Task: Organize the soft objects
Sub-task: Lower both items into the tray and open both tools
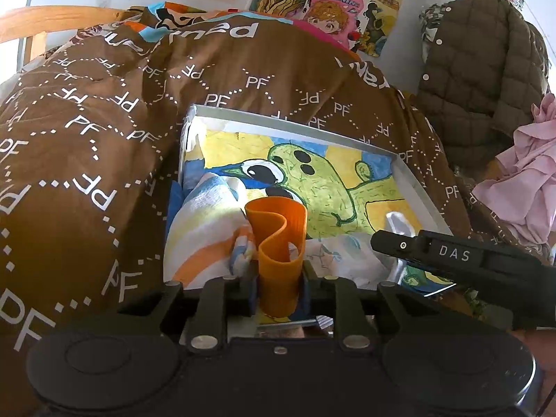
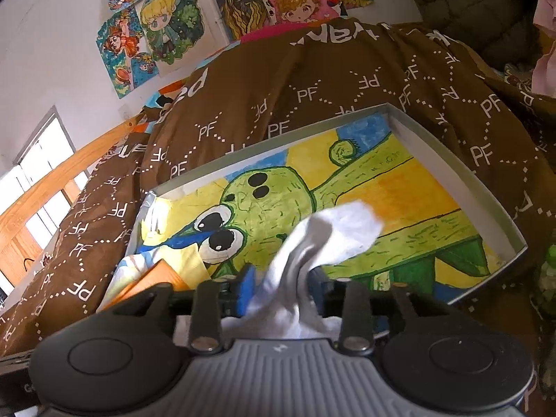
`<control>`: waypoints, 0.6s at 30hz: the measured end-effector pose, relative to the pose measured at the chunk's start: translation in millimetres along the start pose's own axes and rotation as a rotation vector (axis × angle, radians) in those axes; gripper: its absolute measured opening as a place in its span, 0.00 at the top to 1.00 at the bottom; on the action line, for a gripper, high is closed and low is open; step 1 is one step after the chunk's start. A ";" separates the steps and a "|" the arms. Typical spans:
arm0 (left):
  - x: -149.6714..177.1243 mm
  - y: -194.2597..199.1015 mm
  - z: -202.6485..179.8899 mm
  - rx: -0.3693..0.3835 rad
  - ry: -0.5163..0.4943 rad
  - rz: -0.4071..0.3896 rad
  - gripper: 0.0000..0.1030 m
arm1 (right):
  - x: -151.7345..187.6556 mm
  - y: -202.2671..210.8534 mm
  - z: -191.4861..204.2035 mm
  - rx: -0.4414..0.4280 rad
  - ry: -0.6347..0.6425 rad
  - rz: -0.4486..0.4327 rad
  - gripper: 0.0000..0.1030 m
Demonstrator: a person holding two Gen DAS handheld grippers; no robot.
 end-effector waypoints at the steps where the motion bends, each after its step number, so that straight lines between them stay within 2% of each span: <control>1: -0.2 1.2 -1.4 -0.001 -0.002 0.003 0.74 | -0.9 1.2 -0.1 -0.006 -0.003 0.003 0.46; 8: -0.3 15.3 -8.7 -0.024 -0.020 0.011 0.63 | -11.7 18.8 -6.4 -0.017 -0.048 0.004 0.27; 11: -4.8 27.1 -12.3 -0.044 -0.027 -0.012 0.52 | -20.0 32.8 -11.0 -0.021 -0.075 -0.016 0.18; 13: -9.0 37.1 -14.9 -0.050 -0.025 -0.035 0.41 | -26.9 44.3 -13.1 -0.029 -0.087 -0.033 0.14; 18: -24.8 71.2 -21.2 -0.064 0.021 -0.116 0.26 | -43.3 81.3 -13.5 -0.041 -0.076 -0.100 0.06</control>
Point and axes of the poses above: each gripper's, at about its wrist camera, not at the fingertips, and y roughly against the way its jaws point, z to its left, x to its underside, the point moved 7 cm from there along -y, roughly the way its jaws point
